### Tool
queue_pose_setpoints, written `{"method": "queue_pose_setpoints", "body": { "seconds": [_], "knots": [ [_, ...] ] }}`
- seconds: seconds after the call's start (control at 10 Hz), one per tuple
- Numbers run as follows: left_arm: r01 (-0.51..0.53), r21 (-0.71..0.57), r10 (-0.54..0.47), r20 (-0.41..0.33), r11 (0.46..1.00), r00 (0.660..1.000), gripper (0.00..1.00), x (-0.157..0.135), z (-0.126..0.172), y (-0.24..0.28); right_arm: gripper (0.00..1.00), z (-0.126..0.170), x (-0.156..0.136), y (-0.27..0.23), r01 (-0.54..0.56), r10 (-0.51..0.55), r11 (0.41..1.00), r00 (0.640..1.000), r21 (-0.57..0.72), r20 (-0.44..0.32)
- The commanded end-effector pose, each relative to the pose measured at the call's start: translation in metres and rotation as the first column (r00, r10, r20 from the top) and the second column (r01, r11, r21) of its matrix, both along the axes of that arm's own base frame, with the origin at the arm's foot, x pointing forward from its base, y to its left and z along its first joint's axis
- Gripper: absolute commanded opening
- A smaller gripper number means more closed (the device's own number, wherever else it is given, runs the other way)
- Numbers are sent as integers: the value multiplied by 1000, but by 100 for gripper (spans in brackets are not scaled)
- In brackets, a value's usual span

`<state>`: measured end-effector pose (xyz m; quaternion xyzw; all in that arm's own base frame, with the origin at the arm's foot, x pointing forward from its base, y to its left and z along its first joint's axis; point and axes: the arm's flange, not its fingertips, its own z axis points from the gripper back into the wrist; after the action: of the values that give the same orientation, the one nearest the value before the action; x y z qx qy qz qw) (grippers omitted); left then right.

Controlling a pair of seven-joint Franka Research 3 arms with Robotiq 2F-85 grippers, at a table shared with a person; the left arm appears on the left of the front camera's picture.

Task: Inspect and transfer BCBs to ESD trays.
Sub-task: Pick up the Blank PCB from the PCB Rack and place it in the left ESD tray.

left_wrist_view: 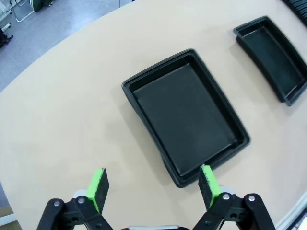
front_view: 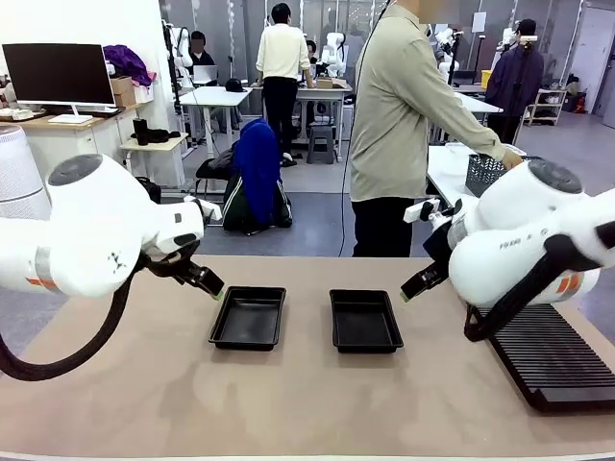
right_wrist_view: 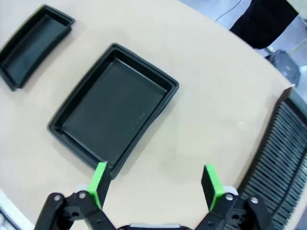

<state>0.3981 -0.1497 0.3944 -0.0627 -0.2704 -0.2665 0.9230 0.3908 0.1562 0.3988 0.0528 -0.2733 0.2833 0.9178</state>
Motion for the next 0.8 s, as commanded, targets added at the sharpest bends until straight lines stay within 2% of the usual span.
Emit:
{"method": "queue_pose_setpoints", "body": {
  "seconds": [0.0, 0.2, 0.4, 0.7],
  "knots": [
    [31, -107, -36, -47, 994, 998, 100, -7, 37, 27, 100, 39, -12, -24, -9, 15, 995, 998, 96, -61],
    [41, -285, -73, -104, 958, 992, 100, -15, 75, 49, 100, 76, -21, -42, 4, 19, 983, 992, 183, -122],
    [21, -459, -86, -123, 888, 989, 100, -27, 104, 73, 100, 108, -27, -63, 32, 29, 955, 980, 294, -199],
    [-10, -703, -167, -182, 711, 969, 100, -33, 133, 117, 100, 149, -36, -103, 126, 42, 883, 938, 451, -344]
  ]
}}
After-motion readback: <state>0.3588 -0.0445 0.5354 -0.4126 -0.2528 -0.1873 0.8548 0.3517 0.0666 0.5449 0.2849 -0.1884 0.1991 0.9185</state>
